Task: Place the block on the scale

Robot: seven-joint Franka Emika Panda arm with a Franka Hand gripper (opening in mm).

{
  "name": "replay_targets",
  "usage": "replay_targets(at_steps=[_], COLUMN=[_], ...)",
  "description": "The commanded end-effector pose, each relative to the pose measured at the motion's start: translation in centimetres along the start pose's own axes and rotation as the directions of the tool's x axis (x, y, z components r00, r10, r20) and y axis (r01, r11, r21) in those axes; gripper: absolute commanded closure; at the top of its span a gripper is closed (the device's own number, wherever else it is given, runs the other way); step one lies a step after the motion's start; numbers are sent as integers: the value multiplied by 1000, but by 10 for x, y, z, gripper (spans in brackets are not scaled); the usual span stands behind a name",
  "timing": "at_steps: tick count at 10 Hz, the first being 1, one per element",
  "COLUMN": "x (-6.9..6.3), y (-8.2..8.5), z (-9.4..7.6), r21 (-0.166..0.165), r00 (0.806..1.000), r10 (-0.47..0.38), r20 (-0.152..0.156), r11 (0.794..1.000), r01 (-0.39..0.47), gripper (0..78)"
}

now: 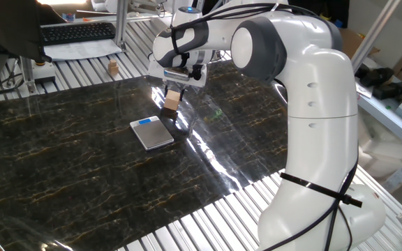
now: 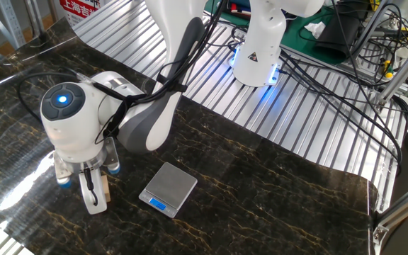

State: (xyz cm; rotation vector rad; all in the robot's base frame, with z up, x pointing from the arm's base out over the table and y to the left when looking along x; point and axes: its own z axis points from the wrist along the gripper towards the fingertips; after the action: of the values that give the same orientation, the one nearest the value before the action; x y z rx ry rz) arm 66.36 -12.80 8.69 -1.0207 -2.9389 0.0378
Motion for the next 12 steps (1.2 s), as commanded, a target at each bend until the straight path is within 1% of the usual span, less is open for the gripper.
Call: replay_targets(at_steps=[1, 2, 6, 8, 9, 10, 11, 12], x=[-1, 2, 2, 2, 3, 6, 11, 17], y=[0, 9, 9, 12, 14, 17, 20, 24], z=[-2, -31, -32, -43, -51, -61, -68, -75], r21=[-4, -16, -22, -28, -28, -39, -55, -64], r00=[1000, 999, 998, 995, 992, 986, 979, 971], r10=[1, -47, -66, -95, -128, -168, -202, -241], r20=[7, 4, 5, 4, 1, -5, -4, 0], r11=[1000, 999, 998, 995, 991, 985, 978, 969], r01=[-1, 47, 66, 96, 128, 167, 202, 240], gripper=[764, 764, 764, 764, 764, 764, 764, 764])
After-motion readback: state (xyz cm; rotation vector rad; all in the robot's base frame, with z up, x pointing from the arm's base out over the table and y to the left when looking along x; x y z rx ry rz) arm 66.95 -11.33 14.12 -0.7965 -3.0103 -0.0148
